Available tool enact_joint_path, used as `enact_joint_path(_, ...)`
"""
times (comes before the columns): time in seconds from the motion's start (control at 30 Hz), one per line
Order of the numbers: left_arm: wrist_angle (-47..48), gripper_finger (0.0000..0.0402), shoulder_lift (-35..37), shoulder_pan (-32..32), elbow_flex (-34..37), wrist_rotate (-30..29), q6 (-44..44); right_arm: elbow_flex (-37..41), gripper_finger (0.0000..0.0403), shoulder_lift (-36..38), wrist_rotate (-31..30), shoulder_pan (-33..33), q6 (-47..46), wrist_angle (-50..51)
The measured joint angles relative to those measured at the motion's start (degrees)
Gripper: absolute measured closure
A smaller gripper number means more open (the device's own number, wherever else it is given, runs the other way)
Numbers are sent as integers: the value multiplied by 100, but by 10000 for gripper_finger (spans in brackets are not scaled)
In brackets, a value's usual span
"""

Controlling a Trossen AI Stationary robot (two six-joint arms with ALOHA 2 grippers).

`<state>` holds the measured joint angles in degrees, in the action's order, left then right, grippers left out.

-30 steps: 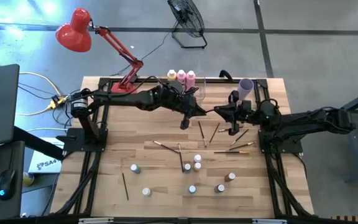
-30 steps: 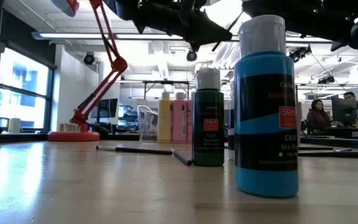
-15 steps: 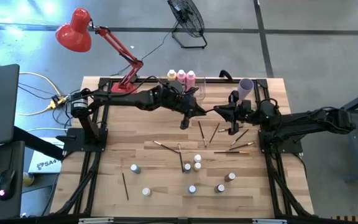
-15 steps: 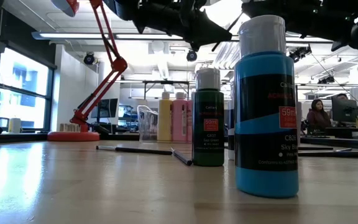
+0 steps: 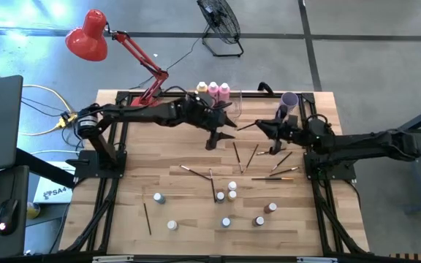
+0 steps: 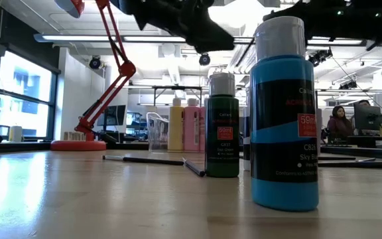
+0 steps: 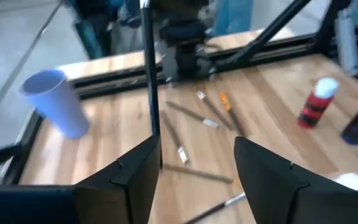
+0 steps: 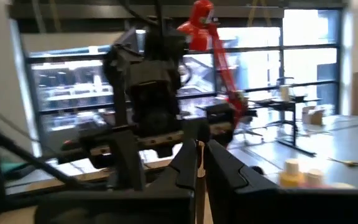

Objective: Pick & Place Paint Supplies
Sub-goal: Put the black paint brush into the violet cup

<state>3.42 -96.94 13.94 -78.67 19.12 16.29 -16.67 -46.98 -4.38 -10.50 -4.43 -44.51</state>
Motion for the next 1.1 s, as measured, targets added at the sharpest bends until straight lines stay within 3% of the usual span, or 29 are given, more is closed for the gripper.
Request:
enact_joint_path(0.13,245,211,163,78,0,-68,-2,-1,399,711,-590,0,141,753)
enact_joint_path(0.37,424,229,207,108,-4,-211,-4,0,399,1854,-2450,0,481,1838)
enact_joint_path(0.57,846,230,200,108,-2,-877,-2,-2,399,2338,-3761,-2,743,1896)
enact_joint_path(0.77,878,230,200,106,-2,-895,-4,-2,399,2424,-5417,-2,1166,1913)
enact_joint_path(1.1,873,230,198,106,-2,-894,-7,-2,399,2308,-6321,-4,1176,1891)
